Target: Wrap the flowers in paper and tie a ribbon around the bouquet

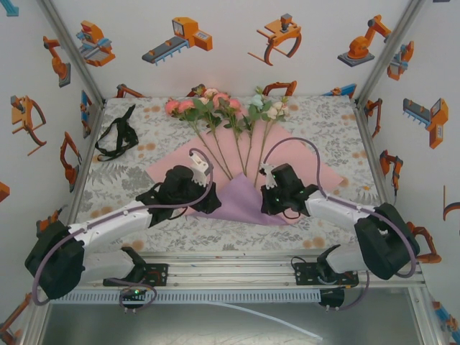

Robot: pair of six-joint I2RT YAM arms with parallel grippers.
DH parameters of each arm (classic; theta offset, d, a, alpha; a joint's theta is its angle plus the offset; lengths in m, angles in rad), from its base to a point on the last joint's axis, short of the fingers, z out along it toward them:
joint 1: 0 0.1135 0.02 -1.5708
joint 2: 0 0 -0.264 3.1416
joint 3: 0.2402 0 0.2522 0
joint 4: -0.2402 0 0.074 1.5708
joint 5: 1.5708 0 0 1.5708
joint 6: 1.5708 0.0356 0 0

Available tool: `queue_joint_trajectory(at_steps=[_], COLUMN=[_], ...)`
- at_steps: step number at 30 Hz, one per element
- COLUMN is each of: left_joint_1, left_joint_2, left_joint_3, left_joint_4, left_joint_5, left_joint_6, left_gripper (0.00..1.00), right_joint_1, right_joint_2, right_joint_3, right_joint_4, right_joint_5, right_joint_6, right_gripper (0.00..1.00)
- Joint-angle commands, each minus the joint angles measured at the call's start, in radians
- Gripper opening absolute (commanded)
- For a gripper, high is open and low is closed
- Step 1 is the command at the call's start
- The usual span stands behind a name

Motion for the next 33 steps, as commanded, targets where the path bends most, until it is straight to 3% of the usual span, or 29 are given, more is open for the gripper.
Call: queue_joint_trajectory(at_steps=[1,8,10,13,16,20,25,27,33], left_joint_1=[-0.017,-0.027,-0.027,-0.028,-0.028,-0.028,-0.027,-0.024,-0.008], left_joint_2=[0.023,0.136,0.173,0.211,0.242,0.262,0.277,0.281,0.309], left_joint_3=[0.032,-0.022,-0.017,-0.012,-0.010,-0.020,-0.015,-0.008,-0.008], left_joint_4=[-0.015,0.107,0.138,0.175,0.180,0.203,0.267,0.277,0.330], left_joint_5=[-0.054,-0.160,-0.122,-0.101,-0.111,-0.136,-0.114,-0.119,-0.149], left_joint_6=[-0.003,0.027,0.034,0.018,0.014,0.005,-0.005,-0.005,-0.014], left_gripper=[0.50,0.57,0.51,0.38,0.31,0.31,0.14,0.00,0.00], right_joint_1=[-0.004,-0.004,-0.003,0.001,0.030,0.173,0.337,0.352,0.354], right_joint_2=[0.036,0.046,0.020,-0.033,-0.132,-0.242,-0.149,-0.059,0.098], right_joint_3=[0.018,0.066,0.059,0.083,0.126,0.178,0.139,0.126,0.147], right_joint_4=[-0.012,-0.146,-0.161,-0.225,-0.283,-0.287,0.044,0.146,0.149], right_joint_5=[0.053,0.165,0.190,0.210,0.240,0.324,0.179,0.165,0.234], right_joint_6=[0.052,0.068,0.070,0.074,0.092,0.128,0.262,0.329,0.364], right_gripper=[0.11,0.14,0.21,0.51,0.60,0.61,0.58,0.57,0.54])
